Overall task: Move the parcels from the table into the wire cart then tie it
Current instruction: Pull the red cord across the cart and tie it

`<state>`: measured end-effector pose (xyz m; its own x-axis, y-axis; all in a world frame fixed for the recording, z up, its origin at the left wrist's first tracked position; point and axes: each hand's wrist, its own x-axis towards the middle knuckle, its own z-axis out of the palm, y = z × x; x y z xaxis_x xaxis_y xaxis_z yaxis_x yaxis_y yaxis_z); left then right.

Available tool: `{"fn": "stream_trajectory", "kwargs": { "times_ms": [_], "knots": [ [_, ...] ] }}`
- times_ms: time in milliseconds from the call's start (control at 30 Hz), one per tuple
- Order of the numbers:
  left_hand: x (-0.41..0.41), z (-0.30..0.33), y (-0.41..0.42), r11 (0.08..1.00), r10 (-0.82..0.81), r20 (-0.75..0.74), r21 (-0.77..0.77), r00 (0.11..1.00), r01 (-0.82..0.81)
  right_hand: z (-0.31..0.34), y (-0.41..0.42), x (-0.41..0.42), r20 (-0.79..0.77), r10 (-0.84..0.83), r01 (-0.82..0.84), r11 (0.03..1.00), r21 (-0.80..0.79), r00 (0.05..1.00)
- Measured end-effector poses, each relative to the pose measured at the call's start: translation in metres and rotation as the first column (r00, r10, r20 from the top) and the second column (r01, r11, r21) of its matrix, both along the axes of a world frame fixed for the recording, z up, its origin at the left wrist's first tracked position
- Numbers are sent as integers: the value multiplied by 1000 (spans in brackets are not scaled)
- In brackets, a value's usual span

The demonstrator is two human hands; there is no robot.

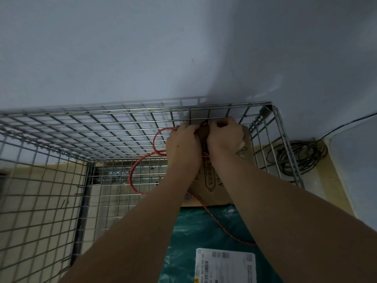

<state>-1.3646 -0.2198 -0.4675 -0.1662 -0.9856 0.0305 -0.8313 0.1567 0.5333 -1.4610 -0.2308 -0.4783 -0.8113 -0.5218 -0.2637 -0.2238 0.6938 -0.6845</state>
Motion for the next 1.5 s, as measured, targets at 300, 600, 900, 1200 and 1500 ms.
{"fn": "stream_trajectory", "kwargs": {
  "times_ms": [300,600,900,1200,1500],
  "knots": [
    [-18,-9,-1,997,59,-49,-54,997,-62,-6,1,-11,30,10,-10,1000,0,999],
    [-19,-14,-10,997,-69,250,-14,966,75,-11,1,-7,-92,148,-138,985,107,985],
    [-16,-18,-16,999,10,119,-37,993,-5,-10,-14,-4,-92,98,-77,975,207,991],
    [-16,-16,-15,995,97,-110,-11,989,-99,-9,-23,-2,-77,28,-7,967,256,997],
    [-10,-34,-16,972,234,-276,57,932,-227,-9,-18,1,-95,-42,53,991,122,995]
  ]
}}
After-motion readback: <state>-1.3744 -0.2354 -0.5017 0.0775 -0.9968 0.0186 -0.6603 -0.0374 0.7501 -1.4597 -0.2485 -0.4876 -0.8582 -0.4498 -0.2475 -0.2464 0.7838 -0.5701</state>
